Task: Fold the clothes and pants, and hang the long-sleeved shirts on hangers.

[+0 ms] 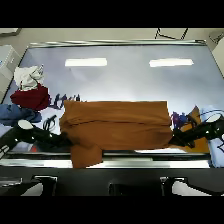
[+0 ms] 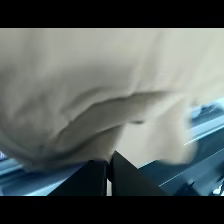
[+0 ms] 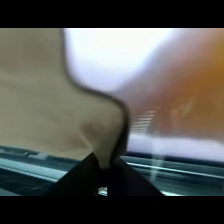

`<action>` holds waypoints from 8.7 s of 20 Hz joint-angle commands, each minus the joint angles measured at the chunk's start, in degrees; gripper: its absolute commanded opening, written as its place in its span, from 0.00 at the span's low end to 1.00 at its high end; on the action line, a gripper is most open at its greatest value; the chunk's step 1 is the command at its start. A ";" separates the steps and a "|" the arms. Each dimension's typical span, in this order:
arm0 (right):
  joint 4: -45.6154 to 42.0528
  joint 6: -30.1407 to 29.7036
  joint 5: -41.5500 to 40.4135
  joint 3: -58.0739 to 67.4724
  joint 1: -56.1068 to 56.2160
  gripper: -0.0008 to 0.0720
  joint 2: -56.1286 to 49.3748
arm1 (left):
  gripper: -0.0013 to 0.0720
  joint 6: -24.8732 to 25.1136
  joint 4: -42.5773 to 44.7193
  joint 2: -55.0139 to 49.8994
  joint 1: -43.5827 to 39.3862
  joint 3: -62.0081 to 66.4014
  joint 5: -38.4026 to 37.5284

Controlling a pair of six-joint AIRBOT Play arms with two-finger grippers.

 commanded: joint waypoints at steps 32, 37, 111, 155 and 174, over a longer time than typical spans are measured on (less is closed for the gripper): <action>15.32 4.22 -0.02 36.00 3.56 0.99 -27.04 | 0.80 -8.33 1.11 -29.05 3.21 53.66 -9.62; 18.58 3.61 -2.62 36.00 5.99 0.97 -30.75 | 0.80 -8.31 0.66 -23.76 1.79 53.66 -9.25; 34.60 -4.09 -13.33 17.77 24.26 0.50 -22.49 | 0.05 -11.08 12.98 -3.72 4.72 56.96 1.79; -8.63 24.20 24.41 61.94 -39.06 0.07 -13.44 | 0.05 -10.99 8.81 -3.82 4.72 56.98 6.16; -26.40 20.76 9.99 32.11 -39.08 0.07 -7.76 | 0.05 -12.00 8.79 -3.82 4.72 56.98 6.16</action>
